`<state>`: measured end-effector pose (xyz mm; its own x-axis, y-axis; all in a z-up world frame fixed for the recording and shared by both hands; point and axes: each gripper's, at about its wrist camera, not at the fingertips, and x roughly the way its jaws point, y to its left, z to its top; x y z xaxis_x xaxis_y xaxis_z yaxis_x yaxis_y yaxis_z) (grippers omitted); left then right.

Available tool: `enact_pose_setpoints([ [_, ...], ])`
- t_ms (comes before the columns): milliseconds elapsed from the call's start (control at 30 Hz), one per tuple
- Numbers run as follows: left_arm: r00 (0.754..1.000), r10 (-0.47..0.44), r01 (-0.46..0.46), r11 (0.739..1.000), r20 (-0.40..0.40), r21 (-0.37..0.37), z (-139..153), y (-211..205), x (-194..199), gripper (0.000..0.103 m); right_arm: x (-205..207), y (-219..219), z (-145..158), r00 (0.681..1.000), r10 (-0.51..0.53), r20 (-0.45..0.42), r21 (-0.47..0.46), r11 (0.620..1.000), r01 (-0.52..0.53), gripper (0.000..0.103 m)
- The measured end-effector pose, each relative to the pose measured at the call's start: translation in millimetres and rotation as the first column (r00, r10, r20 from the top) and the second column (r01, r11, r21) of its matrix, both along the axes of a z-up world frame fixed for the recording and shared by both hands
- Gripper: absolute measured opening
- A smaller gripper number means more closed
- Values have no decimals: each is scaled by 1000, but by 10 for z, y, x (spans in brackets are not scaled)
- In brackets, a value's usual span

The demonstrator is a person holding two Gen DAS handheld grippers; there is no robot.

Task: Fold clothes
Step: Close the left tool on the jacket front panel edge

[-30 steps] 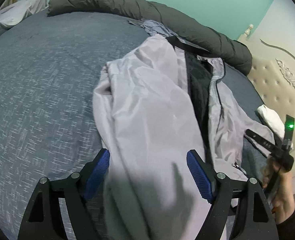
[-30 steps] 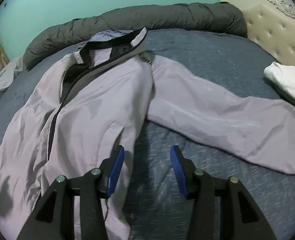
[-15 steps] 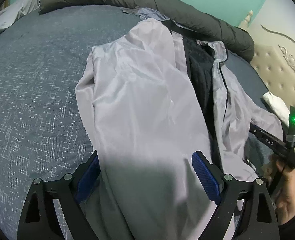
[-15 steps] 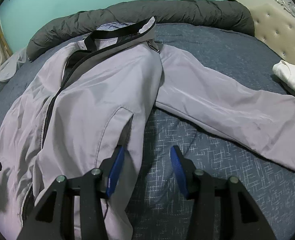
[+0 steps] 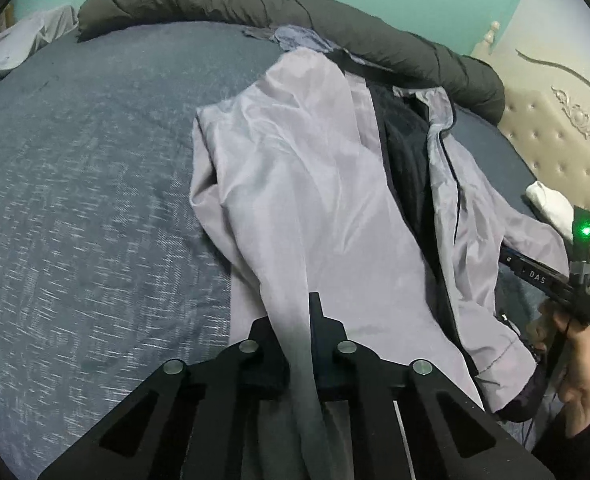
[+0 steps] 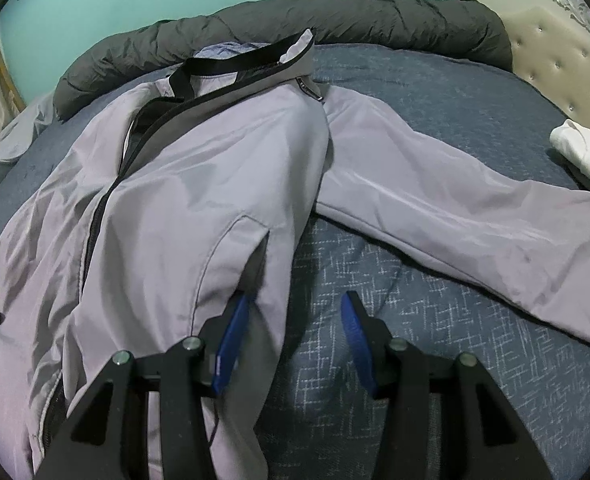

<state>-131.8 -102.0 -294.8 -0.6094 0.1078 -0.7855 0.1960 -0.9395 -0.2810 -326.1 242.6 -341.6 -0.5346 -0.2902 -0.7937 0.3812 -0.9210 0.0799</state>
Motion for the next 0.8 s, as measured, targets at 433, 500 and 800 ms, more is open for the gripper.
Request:
enact_pose_setpoints([
  [433,995,103,-102,992,1,-67,641,-743,91,6,-45,114,125,999,-34,0,-60,998,34,49],
  [500,993,110,-109,994,33,-10,647,-905,38,8,-52,108,129,999,-34,4,-63,997,34,49],
  [800,985,143,-137,988,94,-74,642,-1112,10,10,-70,82,142,999,-30,16,-79,996,31,49],
])
